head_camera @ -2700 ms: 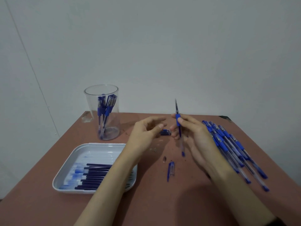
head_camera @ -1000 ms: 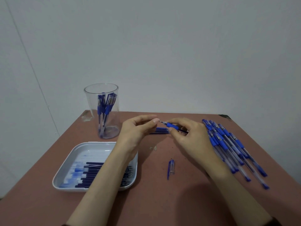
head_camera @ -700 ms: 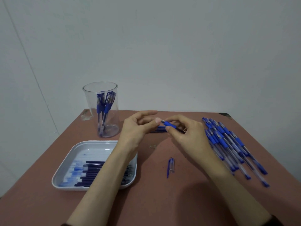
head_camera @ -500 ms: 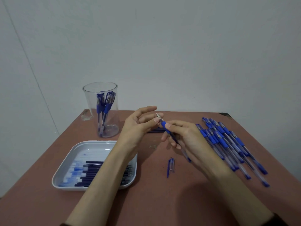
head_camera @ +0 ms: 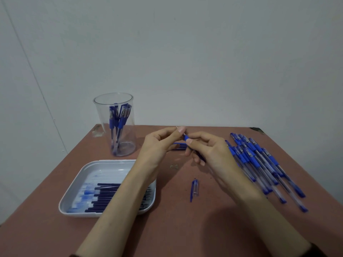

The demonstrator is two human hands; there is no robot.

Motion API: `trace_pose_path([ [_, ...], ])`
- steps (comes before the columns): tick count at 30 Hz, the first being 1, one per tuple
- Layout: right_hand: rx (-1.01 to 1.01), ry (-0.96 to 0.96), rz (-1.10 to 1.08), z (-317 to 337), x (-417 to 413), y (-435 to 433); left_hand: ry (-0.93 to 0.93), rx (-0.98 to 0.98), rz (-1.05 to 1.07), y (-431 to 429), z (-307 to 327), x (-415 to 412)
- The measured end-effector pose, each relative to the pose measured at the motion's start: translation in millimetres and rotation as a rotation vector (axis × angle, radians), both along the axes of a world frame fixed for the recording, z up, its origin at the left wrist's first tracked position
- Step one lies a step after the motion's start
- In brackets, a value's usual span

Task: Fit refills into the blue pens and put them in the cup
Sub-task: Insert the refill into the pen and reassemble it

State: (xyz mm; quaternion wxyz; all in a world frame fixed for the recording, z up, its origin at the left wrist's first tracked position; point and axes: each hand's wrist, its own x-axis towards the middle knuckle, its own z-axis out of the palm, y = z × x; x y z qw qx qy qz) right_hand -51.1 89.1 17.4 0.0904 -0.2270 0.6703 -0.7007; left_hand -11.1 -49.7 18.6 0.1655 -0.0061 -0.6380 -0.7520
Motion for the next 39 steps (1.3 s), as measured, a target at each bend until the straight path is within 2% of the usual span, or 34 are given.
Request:
trace_pose_path([
  [8, -0.041, 0.054, -0.075, 2, 1, 2, -0.048, -0.006, 0.082, -3, -2, -2],
  [14, 0.225, 0.514, -0.305, -6, 6, -3, -0.052, -0.003, 0.071, 1, -3, -3],
  [17, 0.225, 0.607, -0.321, -8, 9, -4, -0.063, 0.012, 0.076, 1, -3, -3],
  [20, 0.206, 0.475, -0.282, -6, 10, -5, -0.071, 0.056, 0.07, 0, -2, -2],
  [23, 0.052, 0.106, -0.067, 0, 7, -3, -0.079, 0.099, 0.035, 1, 0, -2],
  [24, 0.035, 0.046, -0.021, 2, 5, -2, -0.078, 0.105, 0.044, 1, 0, -1],
  [25, 0.067, 0.053, -0.02, 2, 4, -1, -0.076, 0.107, 0.062, 1, 0, -1],
  [28, 0.282, 0.276, -0.165, -2, 3, 0, -0.082, 0.142, 0.121, -1, -1, -3],
  [30, 0.311, 0.35, -0.222, -5, 1, -1, -0.097, 0.156, 0.133, -3, -1, -4],
  [39, 0.082, 0.029, 0.047, -1, 1, 2, -0.083, 0.163, 0.087, -3, 5, 0],
])
